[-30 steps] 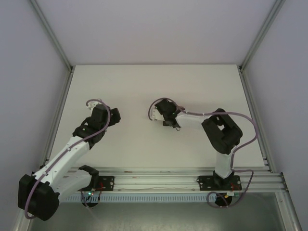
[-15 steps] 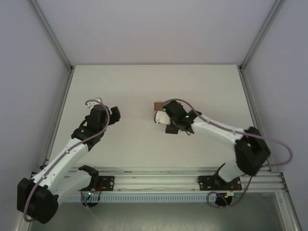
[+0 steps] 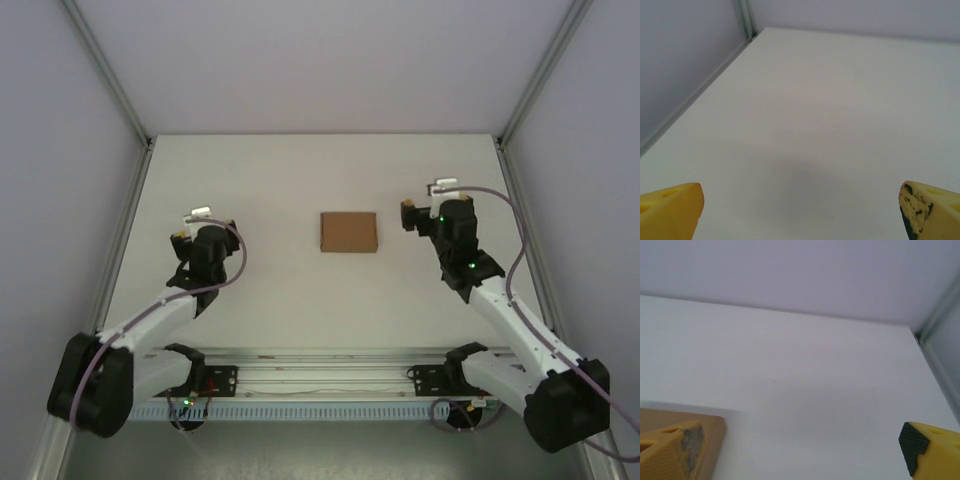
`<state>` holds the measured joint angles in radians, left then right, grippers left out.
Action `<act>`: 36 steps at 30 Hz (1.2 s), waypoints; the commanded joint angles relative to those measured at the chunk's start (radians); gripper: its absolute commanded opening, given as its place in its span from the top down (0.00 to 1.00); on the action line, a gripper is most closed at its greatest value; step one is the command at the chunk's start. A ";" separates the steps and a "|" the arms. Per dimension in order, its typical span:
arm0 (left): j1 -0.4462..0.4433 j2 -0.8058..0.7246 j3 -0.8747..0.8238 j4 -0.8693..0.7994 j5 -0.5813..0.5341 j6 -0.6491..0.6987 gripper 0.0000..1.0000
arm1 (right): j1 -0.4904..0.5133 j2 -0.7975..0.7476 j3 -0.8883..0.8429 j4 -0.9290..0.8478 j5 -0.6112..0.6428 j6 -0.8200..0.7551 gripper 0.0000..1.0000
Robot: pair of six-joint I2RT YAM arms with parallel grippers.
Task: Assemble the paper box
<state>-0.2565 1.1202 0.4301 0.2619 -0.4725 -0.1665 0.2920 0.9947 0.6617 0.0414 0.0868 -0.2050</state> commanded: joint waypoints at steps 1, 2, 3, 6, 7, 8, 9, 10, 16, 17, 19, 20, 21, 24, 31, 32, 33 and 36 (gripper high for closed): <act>0.042 0.068 -0.006 0.253 -0.019 0.102 0.00 | -0.059 0.050 -0.136 0.211 0.007 0.145 0.00; 0.051 0.097 -0.040 0.358 -0.006 0.123 0.00 | -0.084 0.076 -0.166 0.269 0.014 0.162 0.00; 0.068 0.133 -0.075 0.479 0.016 0.146 0.00 | -0.112 0.108 -0.195 0.332 0.009 0.176 0.00; 0.103 0.212 -0.099 0.533 0.053 0.137 0.00 | -0.170 0.195 -0.235 0.475 -0.013 0.182 0.00; 0.106 0.225 -0.096 0.550 0.047 0.136 0.00 | -0.177 0.222 -0.236 0.502 -0.017 0.159 0.00; 0.111 0.216 -0.089 0.520 0.073 0.137 0.00 | -0.178 0.248 -0.234 0.522 -0.008 0.142 0.00; 0.128 0.219 -0.105 0.557 0.120 0.149 0.00 | -0.180 0.279 -0.237 0.550 0.005 0.129 0.00; 0.137 0.214 -0.111 0.567 0.133 0.151 0.00 | -0.183 0.310 -0.246 0.589 0.026 0.135 0.00; 0.241 0.369 -0.295 1.118 0.209 0.138 0.00 | -0.271 0.472 -0.283 0.784 0.022 0.223 0.00; 0.246 0.372 -0.299 1.119 0.257 0.137 0.00 | -0.296 0.516 -0.306 0.889 -0.048 0.229 0.00; 0.250 0.382 -0.210 0.931 0.257 0.120 0.00 | -0.303 0.494 -0.287 0.799 -0.087 0.222 0.00; 0.256 0.407 -0.157 0.885 0.279 0.126 0.00 | -0.310 0.492 -0.262 0.754 -0.106 0.224 0.00; 0.258 0.403 -0.104 0.755 0.297 0.131 0.00 | -0.318 0.519 -0.271 0.813 -0.112 0.239 0.00; 0.272 0.406 -0.128 0.802 0.334 0.128 0.00 | -0.324 0.500 -0.260 0.758 -0.115 0.236 0.00; 0.272 0.390 -0.114 0.747 0.334 0.122 0.00 | -0.324 0.503 -0.268 0.777 -0.108 0.238 0.00; 0.272 0.395 -0.116 0.761 0.334 0.126 0.00 | -0.324 0.501 -0.268 0.776 -0.108 0.238 0.01; 0.272 0.394 -0.115 0.754 0.334 0.126 0.00 | -0.324 0.502 -0.269 0.782 -0.108 0.238 0.00; 0.272 0.393 -0.114 0.755 0.334 0.125 0.00 | -0.324 0.502 -0.267 0.779 -0.108 0.239 0.00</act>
<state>0.0086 1.5188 0.3126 1.0222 -0.1558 -0.0357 -0.0254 1.5063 0.3798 0.7986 -0.0238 0.0208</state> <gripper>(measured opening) 0.998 0.997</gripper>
